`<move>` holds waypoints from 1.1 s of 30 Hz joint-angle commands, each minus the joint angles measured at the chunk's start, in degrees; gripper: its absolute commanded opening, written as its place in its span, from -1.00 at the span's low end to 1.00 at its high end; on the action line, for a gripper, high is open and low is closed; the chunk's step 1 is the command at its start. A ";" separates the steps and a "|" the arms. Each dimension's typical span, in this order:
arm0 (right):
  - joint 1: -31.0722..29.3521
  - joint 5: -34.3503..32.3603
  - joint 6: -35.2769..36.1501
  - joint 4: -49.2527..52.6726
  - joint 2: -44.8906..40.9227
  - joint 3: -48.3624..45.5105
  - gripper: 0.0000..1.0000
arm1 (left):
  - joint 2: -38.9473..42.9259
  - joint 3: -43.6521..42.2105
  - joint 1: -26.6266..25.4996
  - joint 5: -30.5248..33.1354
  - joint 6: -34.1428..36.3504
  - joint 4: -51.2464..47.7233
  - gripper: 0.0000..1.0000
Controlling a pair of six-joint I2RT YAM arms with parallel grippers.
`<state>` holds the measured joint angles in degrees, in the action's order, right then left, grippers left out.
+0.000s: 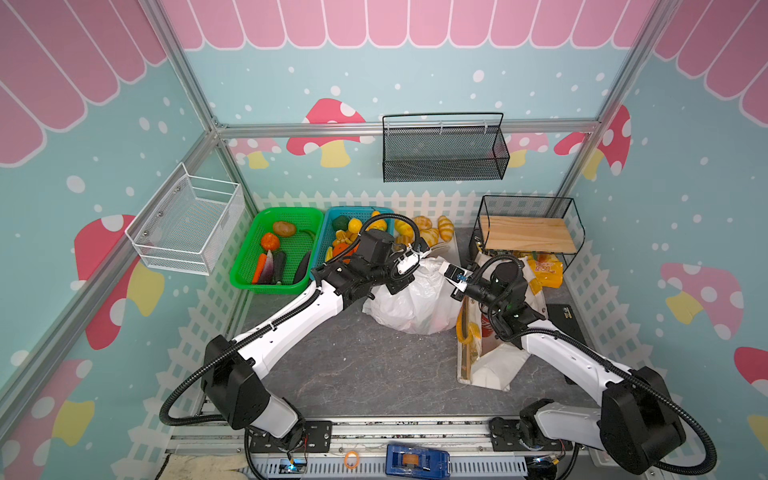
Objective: Place the mixed food into the grocery bags and tie them
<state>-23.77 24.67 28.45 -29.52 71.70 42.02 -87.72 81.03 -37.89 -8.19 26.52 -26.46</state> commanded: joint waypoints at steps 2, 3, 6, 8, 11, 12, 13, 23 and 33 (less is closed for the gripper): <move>0.13 -5.38 4.36 3.90 -0.95 0.83 -1.00 | 3.03 0.26 0.43 0.02 -6.37 1.93 -1.00; 0.09 -5.74 4.68 4.05 -0.96 0.88 -1.00 | 3.23 0.09 0.40 -0.09 -6.96 2.11 -1.00; 0.04 -6.91 3.48 3.31 -0.61 1.26 -1.00 | 3.99 -0.54 0.45 -2.60 -8.26 2.28 -1.00; -0.35 -8.36 1.11 2.17 -0.26 1.49 -1.00 | 4.42 -1.29 0.33 -4.80 -9.20 2.59 -1.00; -0.83 -9.78 -3.80 -1.07 0.09 0.79 -1.00 | 5.14 -2.77 0.24 -6.98 -11.43 3.53 -1.00; -1.08 -10.24 -5.49 -2.29 0.17 0.35 -1.00 | 5.41 -3.36 0.10 -7.48 -12.22 3.98 -1.00; -1.39 -10.68 -7.38 -3.35 0.28 0.02 -1.00 | 5.66 -3.99 -0.20 -7.69 -12.96 4.41 -1.00; -7.29 -18.90 -17.31 -7.21 0.98 -1.82 -1.00 | 7.38 -7.80 -2.80 -4.76 -25.67 10.23 -1.00; -10.79 -14.41 -24.11 -11.47 2.19 -3.58 -1.00 | 8.61 -11.10 -6.81 -2.63 -33.32 14.95 -1.00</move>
<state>-34.02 6.11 8.14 -37.47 73.23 39.42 -80.86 71.02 -43.33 -11.03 -3.11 -15.22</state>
